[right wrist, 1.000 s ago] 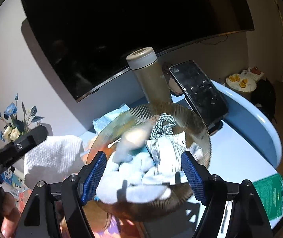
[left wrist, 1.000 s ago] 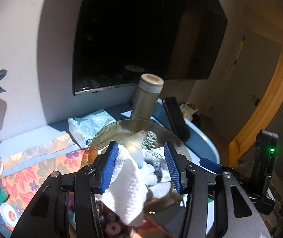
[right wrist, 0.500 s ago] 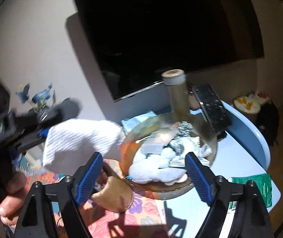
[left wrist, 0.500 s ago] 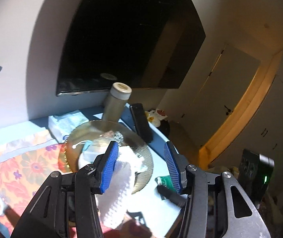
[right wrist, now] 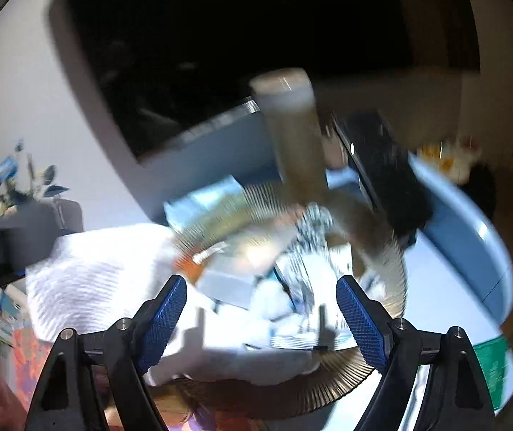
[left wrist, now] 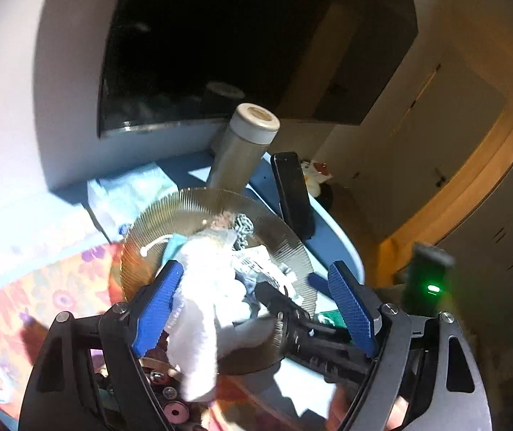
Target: Organize soft objects
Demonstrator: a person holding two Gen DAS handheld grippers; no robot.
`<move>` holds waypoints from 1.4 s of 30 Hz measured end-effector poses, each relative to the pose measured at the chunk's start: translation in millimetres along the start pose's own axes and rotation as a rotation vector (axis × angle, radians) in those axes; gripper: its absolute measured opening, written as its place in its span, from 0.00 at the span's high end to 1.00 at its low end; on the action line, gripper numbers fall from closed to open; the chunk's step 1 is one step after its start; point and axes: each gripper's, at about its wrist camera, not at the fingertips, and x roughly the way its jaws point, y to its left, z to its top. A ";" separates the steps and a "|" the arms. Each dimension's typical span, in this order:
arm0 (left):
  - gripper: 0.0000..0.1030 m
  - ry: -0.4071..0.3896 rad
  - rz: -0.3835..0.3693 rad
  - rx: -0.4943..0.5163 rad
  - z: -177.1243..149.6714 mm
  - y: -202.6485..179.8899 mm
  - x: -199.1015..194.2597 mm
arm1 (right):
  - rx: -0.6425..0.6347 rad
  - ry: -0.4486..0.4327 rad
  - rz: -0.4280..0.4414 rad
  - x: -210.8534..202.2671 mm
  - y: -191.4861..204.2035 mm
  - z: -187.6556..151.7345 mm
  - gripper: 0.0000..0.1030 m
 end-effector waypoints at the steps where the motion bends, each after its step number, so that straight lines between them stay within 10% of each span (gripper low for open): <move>1: 0.21 0.004 -0.019 -0.010 0.6 4.1 -0.2 | 0.031 0.010 0.016 4.2 -7.0 -2.7 0.21; 9: 0.21 0.047 -0.132 -0.004 9.1 -12.2 16.5 | -0.098 -0.070 0.301 -32.8 27.7 -19.6 0.21; 13: 0.21 0.034 -0.067 0.036 6.6 -21.2 13.5 | -0.100 -0.094 0.255 -26.2 35.1 -10.0 0.15; 42: 0.20 0.050 -0.297 0.140 3.0 -29.4 -14.3 | -0.240 -0.137 0.566 -20.3 50.5 -8.5 0.03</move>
